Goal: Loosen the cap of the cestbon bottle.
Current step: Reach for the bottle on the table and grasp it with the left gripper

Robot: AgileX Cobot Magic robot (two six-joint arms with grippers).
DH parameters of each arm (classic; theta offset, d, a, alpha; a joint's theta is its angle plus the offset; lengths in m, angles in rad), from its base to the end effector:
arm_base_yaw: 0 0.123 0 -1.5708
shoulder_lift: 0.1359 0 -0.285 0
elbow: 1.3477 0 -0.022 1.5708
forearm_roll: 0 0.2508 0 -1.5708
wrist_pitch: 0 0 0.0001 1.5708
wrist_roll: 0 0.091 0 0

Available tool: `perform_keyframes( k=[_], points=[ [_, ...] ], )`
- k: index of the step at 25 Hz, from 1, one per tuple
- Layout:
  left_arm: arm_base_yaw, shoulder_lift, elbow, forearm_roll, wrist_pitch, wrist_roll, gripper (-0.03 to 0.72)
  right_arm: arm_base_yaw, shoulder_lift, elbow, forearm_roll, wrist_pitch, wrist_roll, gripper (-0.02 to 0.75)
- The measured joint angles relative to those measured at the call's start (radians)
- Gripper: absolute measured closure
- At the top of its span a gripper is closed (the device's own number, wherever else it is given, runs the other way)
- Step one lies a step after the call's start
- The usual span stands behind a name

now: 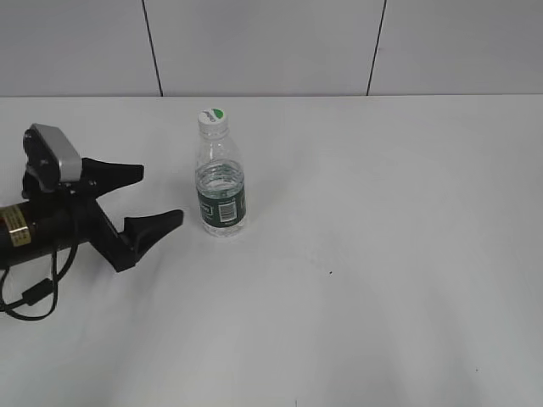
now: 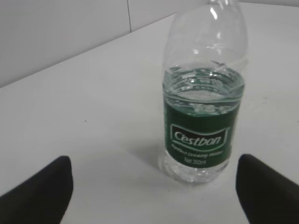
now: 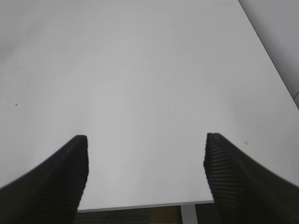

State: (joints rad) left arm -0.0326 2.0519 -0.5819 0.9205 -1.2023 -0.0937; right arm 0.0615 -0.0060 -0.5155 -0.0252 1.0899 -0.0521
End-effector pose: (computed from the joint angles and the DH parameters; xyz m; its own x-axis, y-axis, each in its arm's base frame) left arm 0.2876 -0.0770 0.0905 -0.1054 0.2323 -0.9669 0.7948 0.6040 0.0585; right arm -0.0087 -0.0026 0.2792 -0.4583 -0.0920 -0.8840 -0.0710 0.9952 -0.0668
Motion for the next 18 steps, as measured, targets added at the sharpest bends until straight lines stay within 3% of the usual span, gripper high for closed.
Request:
perform_keyframes(
  k=[7,18],
  points=[
    [-0.139,0.000,0.000,-0.194,0.000,-0.001,0.057,0.000,0.000,0.000,0.000,0.000,0.000,0.149],
    [-0.168,0.062,-0.027,-0.237,-0.006,-0.002,0.083,0.000,0.000,0.000,0.000,0.000,0.000,0.149]
  ],
)
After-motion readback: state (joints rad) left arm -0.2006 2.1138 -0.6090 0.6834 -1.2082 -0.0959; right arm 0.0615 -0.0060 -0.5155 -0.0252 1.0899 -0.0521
